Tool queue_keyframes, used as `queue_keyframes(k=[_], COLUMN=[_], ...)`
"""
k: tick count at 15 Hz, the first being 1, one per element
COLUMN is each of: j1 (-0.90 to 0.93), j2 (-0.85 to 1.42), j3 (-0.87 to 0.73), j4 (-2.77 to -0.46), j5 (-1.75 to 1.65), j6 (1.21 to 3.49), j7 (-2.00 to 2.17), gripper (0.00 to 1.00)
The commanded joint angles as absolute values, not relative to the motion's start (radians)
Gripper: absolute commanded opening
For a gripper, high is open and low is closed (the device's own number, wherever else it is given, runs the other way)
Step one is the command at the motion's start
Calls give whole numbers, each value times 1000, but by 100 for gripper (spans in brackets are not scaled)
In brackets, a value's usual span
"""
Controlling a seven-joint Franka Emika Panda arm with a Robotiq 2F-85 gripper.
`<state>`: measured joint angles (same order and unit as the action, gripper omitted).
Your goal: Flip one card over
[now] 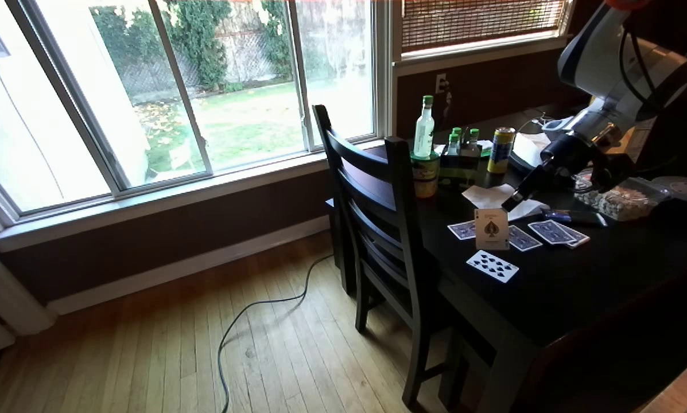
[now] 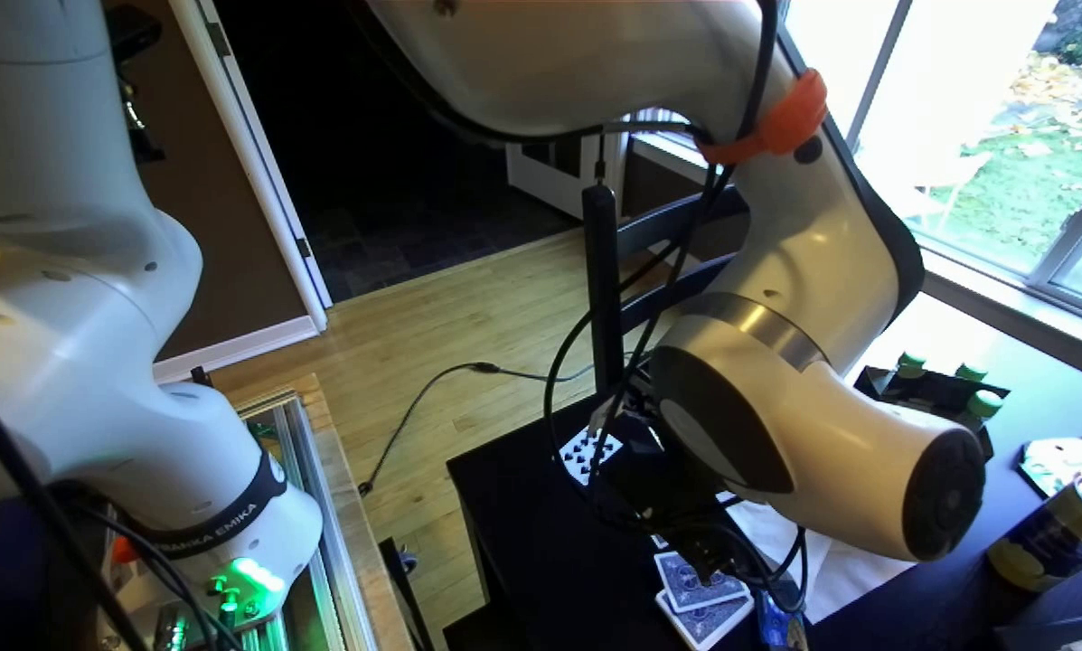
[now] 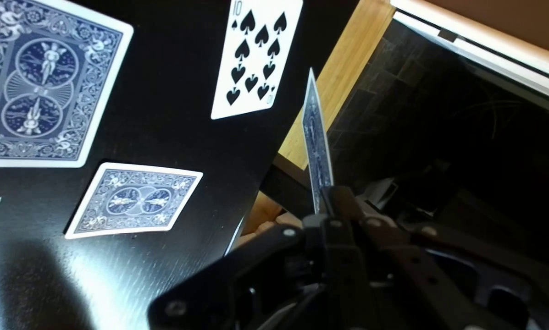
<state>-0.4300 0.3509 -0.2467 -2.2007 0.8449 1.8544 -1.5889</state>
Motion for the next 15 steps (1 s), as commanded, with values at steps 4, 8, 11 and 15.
queue_keyframes(k=[4, 8, 11, 15], j1=[-437, -435, -439, -439], j2=[486, 568, 612, 658], j3=[-246, -233, -223, -206], j4=[-2057, -1964, -1904, -1847], j5=[757, 689, 629, 562], j6=[1685, 1629, 1597, 1583], j7=[-1572, -1535, -1504, -1472], gripper=[0, 0, 0, 0])
